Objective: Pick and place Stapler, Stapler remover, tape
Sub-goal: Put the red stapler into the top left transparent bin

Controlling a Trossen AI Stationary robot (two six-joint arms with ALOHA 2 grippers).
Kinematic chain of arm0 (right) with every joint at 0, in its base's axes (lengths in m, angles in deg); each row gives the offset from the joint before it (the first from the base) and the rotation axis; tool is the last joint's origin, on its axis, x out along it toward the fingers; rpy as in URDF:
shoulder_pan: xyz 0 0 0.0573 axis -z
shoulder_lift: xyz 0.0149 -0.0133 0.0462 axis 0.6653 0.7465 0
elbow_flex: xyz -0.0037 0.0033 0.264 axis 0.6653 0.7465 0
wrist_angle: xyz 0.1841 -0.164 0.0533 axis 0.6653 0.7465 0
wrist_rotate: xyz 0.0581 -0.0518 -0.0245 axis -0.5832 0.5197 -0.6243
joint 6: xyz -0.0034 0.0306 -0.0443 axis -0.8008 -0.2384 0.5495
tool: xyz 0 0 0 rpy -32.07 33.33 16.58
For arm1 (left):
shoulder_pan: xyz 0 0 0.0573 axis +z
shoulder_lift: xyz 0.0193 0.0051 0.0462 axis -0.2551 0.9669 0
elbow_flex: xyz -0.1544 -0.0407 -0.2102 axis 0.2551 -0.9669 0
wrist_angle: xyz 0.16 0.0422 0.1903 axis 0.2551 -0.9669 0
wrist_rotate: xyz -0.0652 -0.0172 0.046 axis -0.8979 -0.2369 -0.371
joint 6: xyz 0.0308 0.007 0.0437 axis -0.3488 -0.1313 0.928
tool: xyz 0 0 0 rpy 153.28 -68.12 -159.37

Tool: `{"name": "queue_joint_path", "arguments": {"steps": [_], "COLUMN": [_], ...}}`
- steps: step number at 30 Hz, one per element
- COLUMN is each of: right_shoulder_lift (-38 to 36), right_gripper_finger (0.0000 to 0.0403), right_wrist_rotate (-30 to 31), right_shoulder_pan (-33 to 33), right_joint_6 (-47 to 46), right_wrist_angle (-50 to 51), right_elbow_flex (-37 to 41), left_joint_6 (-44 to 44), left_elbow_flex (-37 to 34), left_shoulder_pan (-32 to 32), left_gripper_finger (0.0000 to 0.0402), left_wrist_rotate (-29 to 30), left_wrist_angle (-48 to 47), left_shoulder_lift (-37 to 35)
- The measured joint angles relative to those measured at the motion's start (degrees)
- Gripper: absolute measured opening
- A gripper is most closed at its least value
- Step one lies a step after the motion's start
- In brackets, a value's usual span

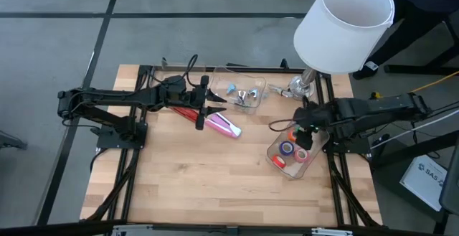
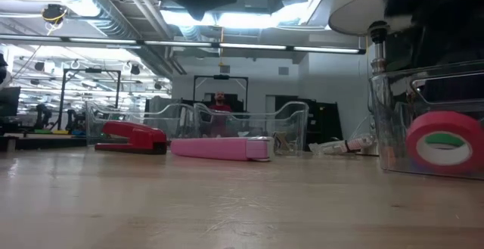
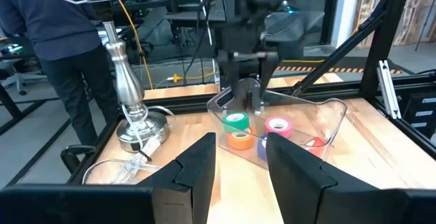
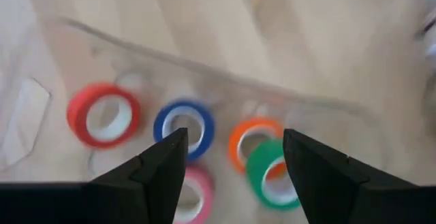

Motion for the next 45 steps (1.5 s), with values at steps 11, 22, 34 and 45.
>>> {"name": "queue_joint_path", "arguments": {"steps": [11, 22, 34, 45], "right_shoulder_lift": [-24.10, -41.67, -54.43, -54.73], "right_gripper_finger": [0.0240, 0.0239, 0.0239, 0.0239], "right_wrist_rotate": [5.40, 0.67, -7.48, -12.46], "right_shoulder_pan": [-11.96, -11.91, -8.59, -2.21], "right_joint_6": [7.97, 15.59, 22.59, 30.54], "right_wrist_angle": [-26.27, -54.03, -60.81, -65.03], "right_elbow_flex": [12.28, 34.99, 43.69, 47.59], "left_joint_6": [1.00, 1.55, -0.01, -1.62], "left_elbow_flex": [0.00, 0.00, 0.00, 0.02], "left_shoulder_pan": [0.01, -0.01, 0.06, 0.06], "left_gripper_finger": [0.0127, 0.0127, 0.0127, 0.0127], "left_wrist_rotate": [0.62, 2.75, 7.78, 14.50], "left_wrist_angle": [-1.55, -1.55, -1.49, -1.06], "left_shoulder_lift": [0.02, 0.02, 0.02, 0.02]}}
